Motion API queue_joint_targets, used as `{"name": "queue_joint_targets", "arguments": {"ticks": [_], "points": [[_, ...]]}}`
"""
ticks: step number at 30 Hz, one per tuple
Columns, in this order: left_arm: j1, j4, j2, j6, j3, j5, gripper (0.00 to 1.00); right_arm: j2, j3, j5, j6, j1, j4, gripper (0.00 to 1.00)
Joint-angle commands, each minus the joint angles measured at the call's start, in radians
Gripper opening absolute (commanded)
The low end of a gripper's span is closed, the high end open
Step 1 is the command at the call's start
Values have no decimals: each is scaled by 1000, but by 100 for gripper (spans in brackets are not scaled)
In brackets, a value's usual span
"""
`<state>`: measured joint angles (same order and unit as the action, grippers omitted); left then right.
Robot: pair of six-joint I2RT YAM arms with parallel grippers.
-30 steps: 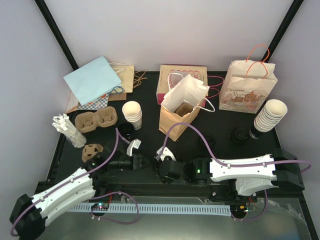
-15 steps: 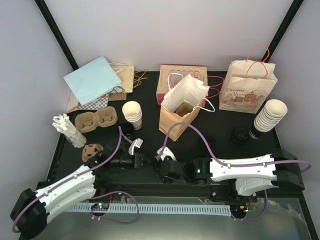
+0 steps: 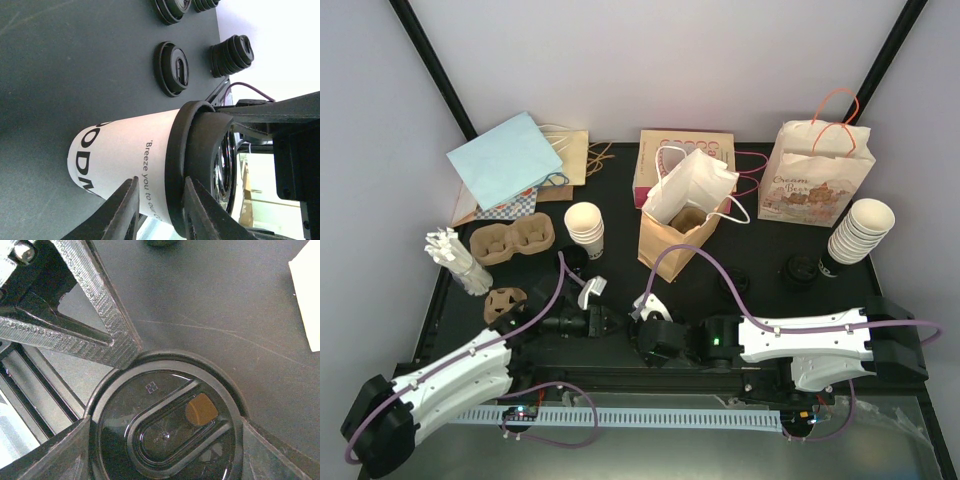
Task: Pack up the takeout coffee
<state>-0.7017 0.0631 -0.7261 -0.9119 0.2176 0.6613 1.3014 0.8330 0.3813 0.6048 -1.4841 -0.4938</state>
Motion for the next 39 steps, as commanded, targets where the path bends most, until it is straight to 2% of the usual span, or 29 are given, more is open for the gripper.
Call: {"name": "queue_joint_targets", "arguments": {"ticks": [1,9,19,24,26,32,39], "points": [[-12,54,-63,44,16,25,26,106,-74,-232,12,-7,-106,74],[-12,221,-106,111,66,-68,23,113,-107,-280,25,-7,-87,74],[-12,240,-123,120,61,-85,22,121,-134,-326,29,-7,-73,74],[-12,227,-74,103,72,-76,22,102,-130,-305,37,-7,-98,74],[-13,218,-32,88,81,-70,25,90,-129,-273,39,-7,-116,74],[-12,174,60,60,114,-51,44,67,-111,-225,22,-7,-110,74],[-13,101,6,60,95,16,60,84,-87,-213,6,-7,-110,74]]}}
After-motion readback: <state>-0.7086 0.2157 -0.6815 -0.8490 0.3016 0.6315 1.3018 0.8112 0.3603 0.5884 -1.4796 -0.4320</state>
